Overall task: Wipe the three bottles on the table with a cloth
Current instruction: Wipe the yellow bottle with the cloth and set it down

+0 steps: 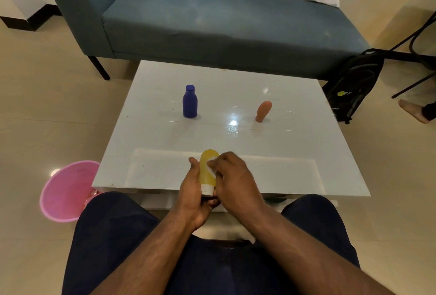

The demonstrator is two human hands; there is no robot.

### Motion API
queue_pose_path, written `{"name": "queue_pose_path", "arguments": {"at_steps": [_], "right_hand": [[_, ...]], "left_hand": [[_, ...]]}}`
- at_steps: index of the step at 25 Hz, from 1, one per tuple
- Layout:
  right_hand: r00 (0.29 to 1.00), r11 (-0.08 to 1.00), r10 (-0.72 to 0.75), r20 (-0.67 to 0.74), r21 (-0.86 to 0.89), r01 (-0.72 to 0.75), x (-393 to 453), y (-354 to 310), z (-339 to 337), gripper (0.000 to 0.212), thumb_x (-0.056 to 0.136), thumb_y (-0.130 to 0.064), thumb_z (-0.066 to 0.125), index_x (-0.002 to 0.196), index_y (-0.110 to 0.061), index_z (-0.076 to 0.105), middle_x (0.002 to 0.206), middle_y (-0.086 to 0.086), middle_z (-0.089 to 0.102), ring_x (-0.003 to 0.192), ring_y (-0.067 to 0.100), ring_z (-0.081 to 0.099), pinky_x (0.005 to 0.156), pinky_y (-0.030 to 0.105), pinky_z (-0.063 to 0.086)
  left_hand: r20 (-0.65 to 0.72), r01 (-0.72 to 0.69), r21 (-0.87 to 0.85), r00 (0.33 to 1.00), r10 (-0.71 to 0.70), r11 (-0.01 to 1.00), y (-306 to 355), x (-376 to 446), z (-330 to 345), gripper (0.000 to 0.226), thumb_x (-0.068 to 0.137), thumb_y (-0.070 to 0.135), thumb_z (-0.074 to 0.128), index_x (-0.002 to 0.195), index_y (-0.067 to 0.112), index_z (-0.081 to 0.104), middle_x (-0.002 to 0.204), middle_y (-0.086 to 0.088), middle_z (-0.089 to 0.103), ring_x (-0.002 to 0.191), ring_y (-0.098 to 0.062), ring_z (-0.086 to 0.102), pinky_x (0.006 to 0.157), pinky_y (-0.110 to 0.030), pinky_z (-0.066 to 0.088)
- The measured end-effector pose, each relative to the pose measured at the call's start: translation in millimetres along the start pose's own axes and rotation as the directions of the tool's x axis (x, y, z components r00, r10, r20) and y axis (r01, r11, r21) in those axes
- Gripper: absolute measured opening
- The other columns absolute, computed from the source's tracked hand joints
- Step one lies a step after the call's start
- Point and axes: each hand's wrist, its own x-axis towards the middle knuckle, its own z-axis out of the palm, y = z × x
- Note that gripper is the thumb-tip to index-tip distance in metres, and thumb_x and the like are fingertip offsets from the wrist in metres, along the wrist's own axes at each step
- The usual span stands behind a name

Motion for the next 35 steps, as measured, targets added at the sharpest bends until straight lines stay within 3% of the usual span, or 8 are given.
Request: {"name": "queue_pose_path", "arguments": {"at_steps": [5,8,12,18,23,28,32,35], "right_hand": [[0.969,0.997,-0.081,0.235,0.011,0.081,-30.7,-26.5,10.3,0.026,0.081,-0.010,0.049,0.093,-0.014,0.072,0.087,0.002,0.064,0.078,0.017,0.056,0.073,0.026,0.046],[0.990,0.989,-0.142,-0.021,-0.054,0.141,-28.9,11.1,-3.4,0.030,0.076,-0.005,0.055,0.101,-0.013,0.071,0.097,0.004,0.065,0.088,0.024,0.059,0.075,0.038,0.054],[0.982,0.983,-0.175,0.073,-0.048,0.179,-32.5,-20.6,3.5,0.026,0.076,-0.007,0.057,0.096,-0.012,0.073,0.093,0.005,0.065,0.081,0.023,0.058,0.070,0.031,0.052],[0.996,0.997,-0.064,-0.065,0.037,0.067,-21.7,6.2,-2.0,0.027,0.081,-0.005,0.055,0.101,-0.012,0.070,0.098,0.002,0.064,0.089,0.017,0.061,0.076,0.037,0.054],[0.977,0.976,-0.213,0.015,0.055,0.212,-40.2,-11.7,2.6,0.033,0.081,-0.013,0.045,0.100,-0.013,0.071,0.099,0.004,0.065,0.089,0.021,0.061,0.075,0.034,0.055],[0.995,0.994,-0.016,-0.094,0.110,0.026,-2.6,0.2,4.5,0.022,0.086,-0.010,0.054,0.100,-0.011,0.071,0.096,0.000,0.061,0.087,0.014,0.059,0.075,0.036,0.054],[0.989,0.989,-0.139,-0.040,0.043,0.141,-25.2,-7.0,10.6,0.029,0.088,-0.019,0.046,0.103,-0.014,0.070,0.099,0.000,0.062,0.090,0.017,0.059,0.076,0.035,0.053],[0.994,0.993,-0.089,-0.063,0.074,0.094,-6.3,-0.6,3.7,0.025,0.086,-0.016,0.051,0.100,-0.012,0.072,0.097,0.002,0.062,0.088,0.019,0.060,0.074,0.037,0.054]], "left_hand": [[-0.026,0.067,-0.164,0.997,-0.072,0.984,6.3,2.2,-5.1,0.072,0.092,0.065,0.053,0.118,-0.001,0.065,0.101,-0.013,0.075,0.101,-0.028,0.071,0.099,-0.045,0.052],[-0.020,0.038,-0.183,0.999,-0.042,0.982,5.9,1.7,-2.0,0.068,0.095,0.062,0.049,0.123,0.001,0.063,0.099,-0.015,0.072,0.094,-0.028,0.070,0.097,-0.044,0.050],[-0.036,0.061,-0.218,0.997,-0.070,0.974,6.5,1.1,-2.3,0.073,0.093,0.063,0.051,0.125,-0.001,0.062,0.105,-0.015,0.072,0.110,-0.031,0.067,0.108,-0.047,0.047],[-0.035,0.009,-0.229,0.999,-0.018,0.973,6.7,3.1,-2.7,0.068,0.097,0.062,0.046,0.128,0.004,0.060,0.098,-0.013,0.071,0.085,-0.027,0.068,0.082,-0.040,0.051],[-0.037,0.045,-0.212,0.998,-0.054,0.976,8.7,5.1,-6.8,0.072,0.096,0.064,0.046,0.128,0.001,0.062,0.101,-0.013,0.071,0.097,-0.030,0.069,0.090,-0.045,0.055],[-0.040,-0.010,-0.216,0.999,0.001,0.976,8.1,5.6,-4.1,0.063,0.100,0.057,0.046,0.135,0.005,0.057,0.109,-0.018,0.072,0.098,-0.030,0.071,0.091,-0.046,0.053],[-0.086,-0.025,-0.248,0.996,0.004,0.968,6.4,10.2,-10.4,0.065,0.097,0.055,0.053,0.134,0.001,0.058,0.105,-0.019,0.071,0.104,-0.033,0.067,0.105,-0.048,0.049],[-0.080,-0.025,-0.169,0.997,0.011,0.985,6.6,10.1,-6.8,0.059,0.099,0.054,0.050,0.130,0.005,0.061,0.105,-0.017,0.070,0.090,-0.028,0.069,0.079,-0.043,0.059]]}}
